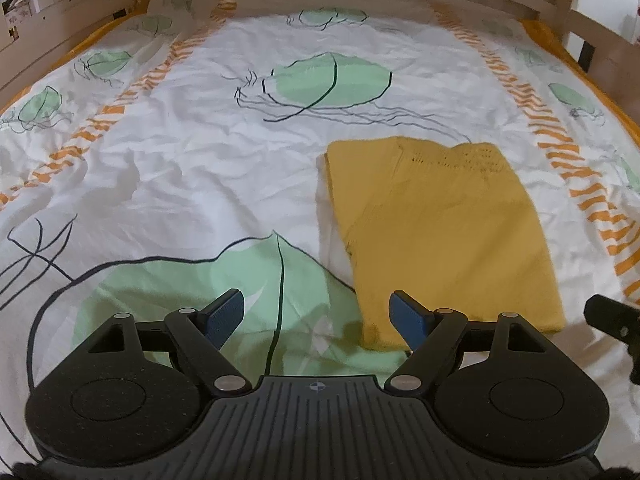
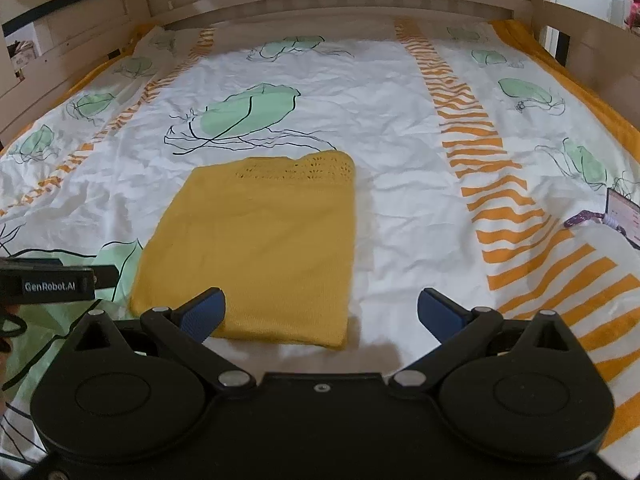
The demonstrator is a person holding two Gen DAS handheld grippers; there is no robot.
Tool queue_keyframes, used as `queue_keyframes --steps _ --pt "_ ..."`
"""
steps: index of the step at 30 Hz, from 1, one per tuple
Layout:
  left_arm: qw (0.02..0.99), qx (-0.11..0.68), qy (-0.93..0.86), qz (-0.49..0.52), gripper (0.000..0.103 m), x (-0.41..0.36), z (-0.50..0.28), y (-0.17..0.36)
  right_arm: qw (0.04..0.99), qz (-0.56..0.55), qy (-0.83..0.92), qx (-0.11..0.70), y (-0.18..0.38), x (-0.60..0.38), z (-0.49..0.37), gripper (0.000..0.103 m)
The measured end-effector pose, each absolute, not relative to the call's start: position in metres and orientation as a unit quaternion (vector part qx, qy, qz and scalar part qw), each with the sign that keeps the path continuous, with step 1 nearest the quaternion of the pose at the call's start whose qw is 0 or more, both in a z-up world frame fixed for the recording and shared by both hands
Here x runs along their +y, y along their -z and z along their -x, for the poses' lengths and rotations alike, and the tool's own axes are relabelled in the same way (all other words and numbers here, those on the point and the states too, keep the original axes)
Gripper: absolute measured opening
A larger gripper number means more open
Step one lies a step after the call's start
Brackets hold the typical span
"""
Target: Fold small clothes
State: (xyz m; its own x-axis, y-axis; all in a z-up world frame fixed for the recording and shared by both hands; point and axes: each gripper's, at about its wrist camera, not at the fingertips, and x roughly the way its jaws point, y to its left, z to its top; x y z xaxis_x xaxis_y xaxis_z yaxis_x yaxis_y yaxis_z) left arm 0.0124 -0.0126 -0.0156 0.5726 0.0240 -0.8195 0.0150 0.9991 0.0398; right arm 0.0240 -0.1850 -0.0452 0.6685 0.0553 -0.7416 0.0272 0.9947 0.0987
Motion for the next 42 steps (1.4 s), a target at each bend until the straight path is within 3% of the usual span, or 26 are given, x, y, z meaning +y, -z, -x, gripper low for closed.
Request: queue_keyframes --steps 42 --pt "0.860 0.509 0.007 -0.016 0.079 -0.019 -0.020 0.041 0.891 -0.081 0.008 0.447 0.073 -0.196 -0.045 0.102"
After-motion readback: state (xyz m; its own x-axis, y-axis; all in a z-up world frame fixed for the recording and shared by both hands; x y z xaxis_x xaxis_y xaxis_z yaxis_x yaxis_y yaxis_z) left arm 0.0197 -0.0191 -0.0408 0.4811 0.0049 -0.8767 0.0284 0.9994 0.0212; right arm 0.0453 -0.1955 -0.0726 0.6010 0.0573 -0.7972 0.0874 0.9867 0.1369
